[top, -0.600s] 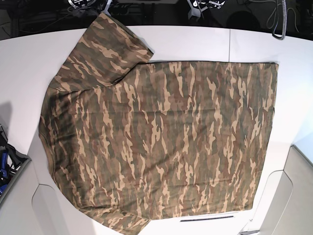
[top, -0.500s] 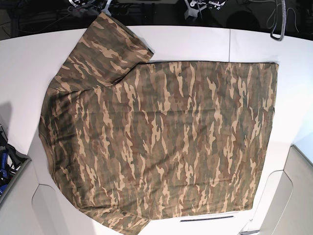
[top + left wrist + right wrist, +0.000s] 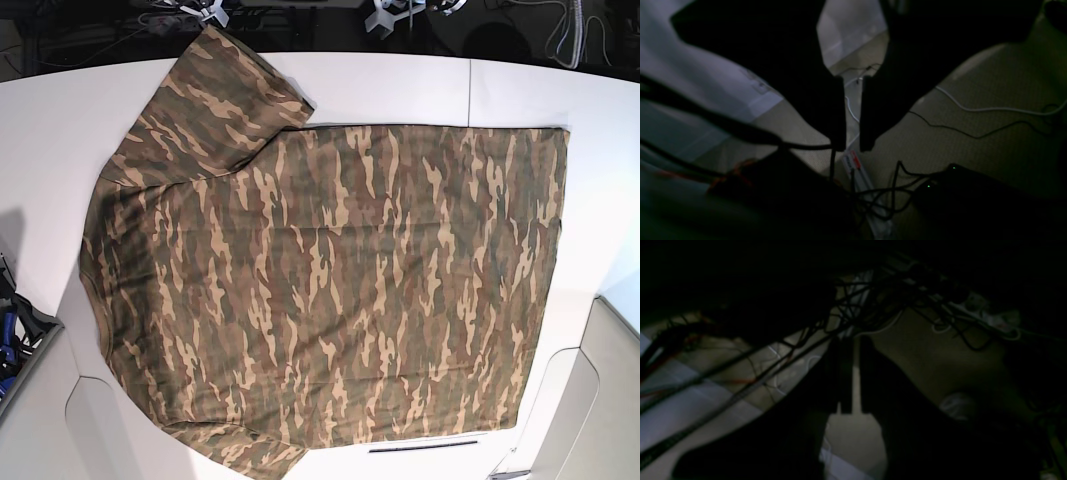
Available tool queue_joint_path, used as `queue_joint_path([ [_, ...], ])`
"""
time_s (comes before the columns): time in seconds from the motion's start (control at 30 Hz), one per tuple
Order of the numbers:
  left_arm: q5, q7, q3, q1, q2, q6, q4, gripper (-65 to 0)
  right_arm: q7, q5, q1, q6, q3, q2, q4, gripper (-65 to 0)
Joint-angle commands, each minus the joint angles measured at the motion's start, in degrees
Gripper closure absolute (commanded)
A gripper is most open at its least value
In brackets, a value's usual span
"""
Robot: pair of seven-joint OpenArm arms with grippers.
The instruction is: Fold the T-shirt properly
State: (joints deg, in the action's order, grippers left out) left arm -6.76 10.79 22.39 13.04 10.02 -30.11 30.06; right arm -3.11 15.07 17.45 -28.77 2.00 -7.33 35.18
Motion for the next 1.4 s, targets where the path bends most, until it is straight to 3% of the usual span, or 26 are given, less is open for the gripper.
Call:
queue_joint_path([
  [0.0,-0.13,0.22,-0.42,2.34,0.98,-0.61,2.12,-8.8,0.42,-1.31,1.53,-1.29,-0.09,-0.98,1.77,-3.2],
  [0.13,-0.28,0.42,-4.26,8.74,3.43,-0.63,10.99,-8.9,0.42,-8.28,6.27,-4.31,-0.11,-3.56,7.8,-3.2],
  [0.27,-1.68,0.46,-11.8,14.67,4.5,-0.98,18.82,-8.9,0.42,-12.96,12.04,-4.74,-0.09,-6.36,14.34,-3.2],
  [0.43,-9.49,8.39,-21.64,20.02,4.63,-9.89,27.36,-9.1,-0.74,-17.66,19.52,-5.99,-0.11,-8.63,25.07,-3.2],
  [0.57,-19.58,16.26,-28.37,24.22,4.61,-9.89,34.47,-10.6,-8.79,-27.45,25.51,-5.97,-0.11,-10.62,36.68,-3.2],
  [0.7,-25.83,20.33,-35.23,29.22,4.61,-9.89,41.99,-10.6,-18.64,-37.16,30.42,-5.97,-0.17,-13.6,49.13,-3.2],
  [0.83,-30.45,22.36,-42.42,33.99,4.59,-9.89,49.05,-10.7,-21.92,-42.21,34.01,-5.95,-0.92,-15.74,60.33,-3.2],
  [0.93,-35.26,25.24,-47.98,36.68,4.61,-9.89,54.49,-14.0,-24.09,-45.64,35.82,-5.92,-2.6,-15.8,67.82,-3.2],
  [1.07,-43.78,33.18,-55.54,37.94,4.63,-9.89,61.2,-21.3,-24.52,-49.22,35.74,-5.31,-5.95,-15.76,75.14,-3.2],
  [1.2,-51.47,36.68,-63.3,37.9,4.81,-9.89,65.96,-22.7,-24.57,-50.03,34.23,-4.42,-12.74,-13.64,78.27,-3.9],
  [1.27,-53.51,36.63,-66.12,37.9,5.79,-9.89,67.78,-22.7,-25.11,-50.01,32.65,-4.44,-16.7,-12.2,78.16,-7.7],
  [1.37,-55.67,36.59,-69.09,37.33,7.98,-9.89,69.46,-23.1,-26.75,-50.07,29.88,-3.67,-21.16,-11.37,78.07,-19.3],
])
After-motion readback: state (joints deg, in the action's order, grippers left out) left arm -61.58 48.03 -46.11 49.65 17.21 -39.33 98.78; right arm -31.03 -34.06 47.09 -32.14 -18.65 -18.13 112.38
